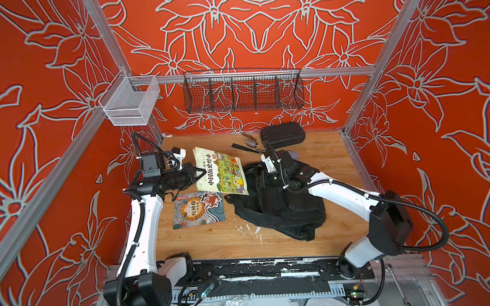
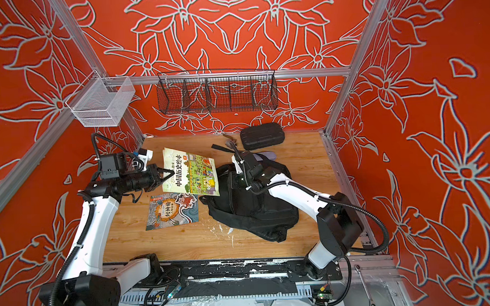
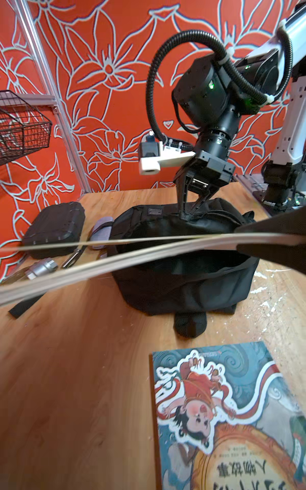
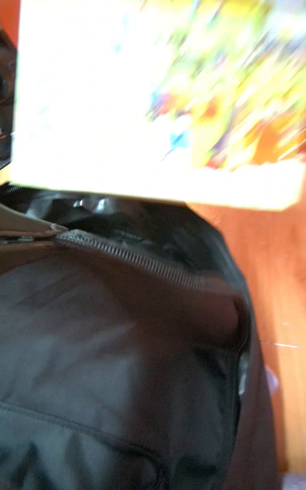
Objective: Pack the student bag
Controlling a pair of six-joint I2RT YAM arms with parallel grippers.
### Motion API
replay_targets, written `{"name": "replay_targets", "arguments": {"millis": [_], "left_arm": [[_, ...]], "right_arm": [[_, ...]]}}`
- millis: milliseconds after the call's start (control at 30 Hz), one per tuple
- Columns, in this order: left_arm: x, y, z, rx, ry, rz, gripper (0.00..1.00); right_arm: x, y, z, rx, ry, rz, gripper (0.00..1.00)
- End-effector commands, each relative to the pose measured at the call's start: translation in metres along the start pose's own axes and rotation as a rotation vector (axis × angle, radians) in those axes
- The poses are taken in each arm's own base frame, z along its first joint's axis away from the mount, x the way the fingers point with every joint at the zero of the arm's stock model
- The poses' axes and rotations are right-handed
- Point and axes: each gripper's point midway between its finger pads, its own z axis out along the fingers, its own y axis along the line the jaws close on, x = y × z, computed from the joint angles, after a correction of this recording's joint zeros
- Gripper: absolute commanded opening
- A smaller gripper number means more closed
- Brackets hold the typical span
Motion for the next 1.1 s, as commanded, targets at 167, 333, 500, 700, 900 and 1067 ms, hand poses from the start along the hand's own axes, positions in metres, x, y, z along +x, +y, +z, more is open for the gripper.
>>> {"name": "replay_targets", "arguments": {"millis": [167,333,500,700,900,1067], "left_arm": [[0.028,-0.004,0.032,0.053,0.081,0.024,0.00],[0.033,0.000,0.060,0.016,0.139,0.052,0.00],[0.034,-0.013,0.092,0.059,0.134,0.093,0.00],[0.047,-0.031,0.126,0.155,0.177,0.112,0.00],[0.076,-0.024,0.165,0.137,0.269,0.120,0.00],[0.085,-0.024,0.192,0.175,0.262,0.116,0.00]], "right_arm": [[-0.039,0.043,-0.031,-0.158,-0.181,-0.032,0.00],[-0.043,0.048,-0.043,-0.165,-0.206,-0.066,0.00],[-0.047,0.064,-0.048,-0.224,-0.198,-0.069,0.00],[-0.055,0.064,-0.047,-0.261,-0.211,-0.011,0.00],[-0.064,0.074,-0.055,-0.288,-0.238,-0.032,0.00],[-0.066,0.073,-0.057,-0.280,-0.241,-0.030,0.00]]}}
